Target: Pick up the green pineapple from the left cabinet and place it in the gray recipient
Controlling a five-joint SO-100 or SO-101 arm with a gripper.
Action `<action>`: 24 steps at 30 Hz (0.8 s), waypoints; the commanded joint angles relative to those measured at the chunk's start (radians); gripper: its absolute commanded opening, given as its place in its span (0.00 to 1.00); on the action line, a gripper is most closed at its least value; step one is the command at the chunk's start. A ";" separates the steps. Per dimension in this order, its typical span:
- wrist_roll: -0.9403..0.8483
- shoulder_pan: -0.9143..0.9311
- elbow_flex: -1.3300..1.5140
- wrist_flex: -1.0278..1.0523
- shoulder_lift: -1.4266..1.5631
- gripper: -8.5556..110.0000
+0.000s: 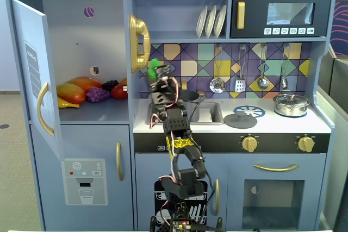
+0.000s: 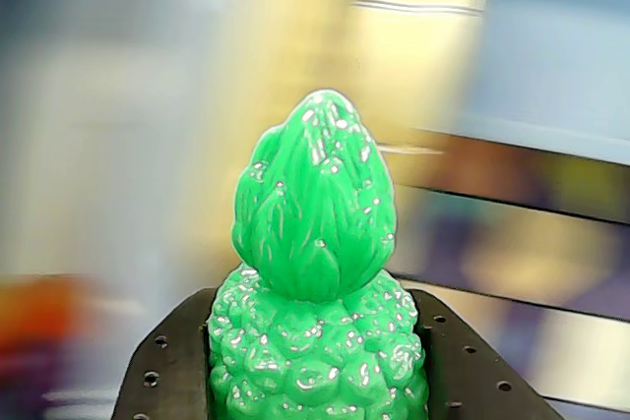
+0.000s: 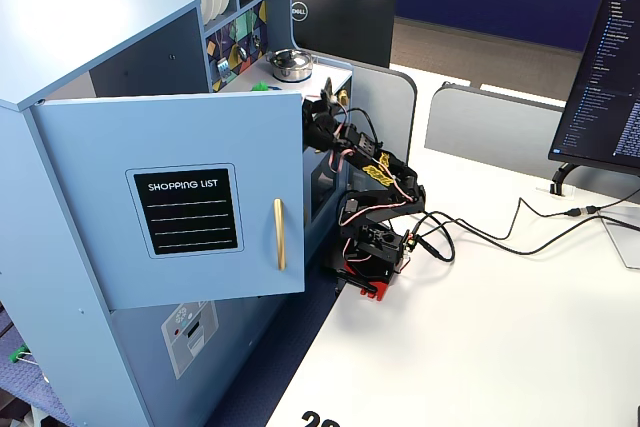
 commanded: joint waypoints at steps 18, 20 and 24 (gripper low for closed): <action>0.049 0.293 -0.397 0.210 -0.614 0.13; 0.081 0.301 -0.410 0.215 -0.632 0.24; 0.144 0.307 -0.430 0.210 -0.640 0.37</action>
